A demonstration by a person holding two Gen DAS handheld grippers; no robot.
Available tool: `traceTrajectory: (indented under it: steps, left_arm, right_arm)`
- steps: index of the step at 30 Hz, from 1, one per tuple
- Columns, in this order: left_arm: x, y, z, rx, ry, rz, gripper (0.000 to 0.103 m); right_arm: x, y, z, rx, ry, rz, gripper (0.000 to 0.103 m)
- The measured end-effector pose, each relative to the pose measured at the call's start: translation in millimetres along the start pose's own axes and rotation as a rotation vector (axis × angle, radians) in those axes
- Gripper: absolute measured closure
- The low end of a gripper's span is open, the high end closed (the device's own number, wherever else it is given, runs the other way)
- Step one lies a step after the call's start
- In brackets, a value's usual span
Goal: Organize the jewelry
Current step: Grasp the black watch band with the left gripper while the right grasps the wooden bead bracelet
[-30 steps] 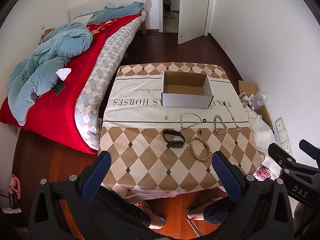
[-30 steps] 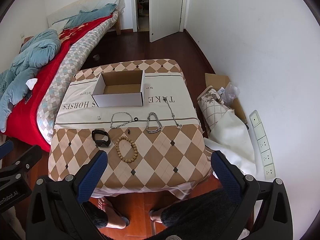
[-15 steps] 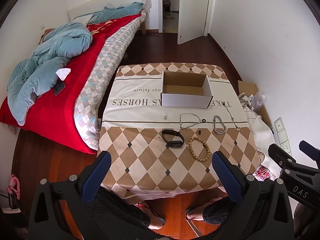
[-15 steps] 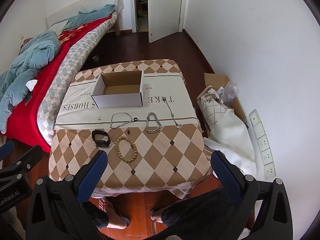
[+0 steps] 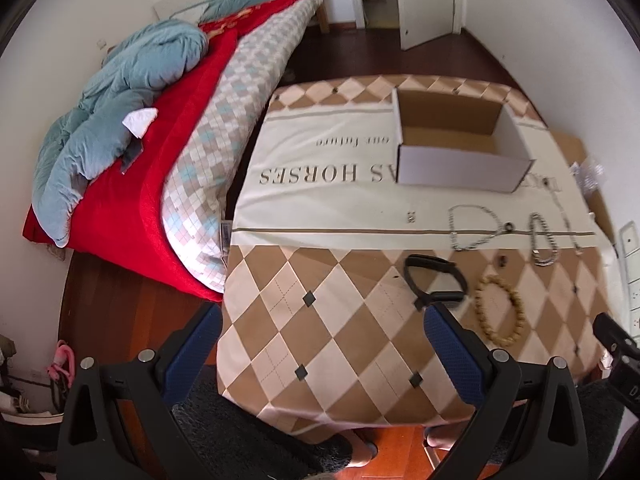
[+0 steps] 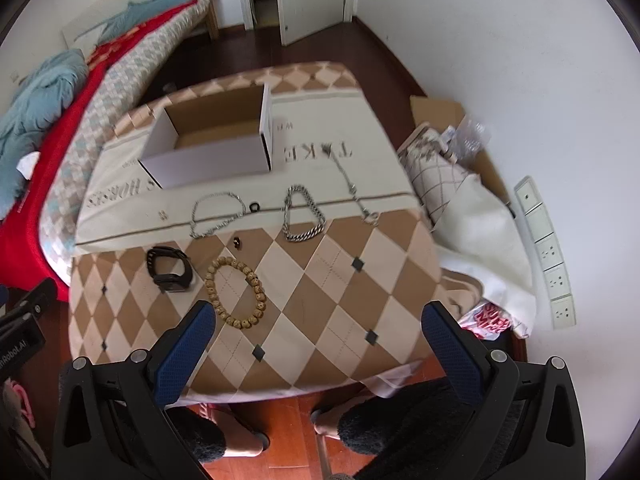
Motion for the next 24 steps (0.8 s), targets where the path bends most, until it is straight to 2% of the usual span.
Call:
traceTrajectory:
  steps: [3,7,11,12,14,16,18,19,21,24]
  left_arm:
    - [-2,35,-4,-0.010,-0.009,-0.056,0.000]
    - [-3,75,-7,0.002,-0.044,-0.137,0.000]
    - [0,104,-1,0.081,-0.095,-0.219,0.001]
    - [1,110,2,0.103,-0.102,-0.237,0.001]
    - [3,120,9,0.143,-0.112,-0.269,0.001]
    - [5,131,17,0.168,-0.119,-0.299,0.001]
    - [7,139,25,0.199,-0.118,-0.322,0.014]
    - [7,143,29,0.204,-0.111,-0.331,0.018]
    - [7,147,35,0.213,-0.090,-0.334,0.040]
    - [6,149,43,0.200,-0.040,-0.315,0.054]
  right_arm:
    - [-1,39,-21,-0.023,-0.011,-0.069,0.022]
    - [-1,82,-45,-0.024,-0.026,-0.115,0.032]
    - [3,112,-60,-0.052,-0.034,-0.165,0.046]
    - [4,118,-63,-0.076,-0.028,-0.183,0.053]
    - [2,120,-66,-0.080,-0.038,-0.159,0.060]
    - [1,124,-68,-0.076,-0.047,-0.150,0.081]
    - [0,127,-66,-0.063,-0.054,-0.147,0.093]
    - [-1,128,-65,-0.064,-0.047,-0.148,0.093]
    - [-1,131,-59,-0.055,-0.041,-0.155,0.093]
    - [1,135,-53,-0.055,-0.046,-0.174,0.093]
Point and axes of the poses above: each gripper's, at about its wrist camera, not at the fingertips, and y roughly the way its jaws point, z to its right, x to its underside, the point moved 8 cm from there along y, roughly the way its jaws point, and after that the axes turned 8 degrees about x, right-handed, at the moved point
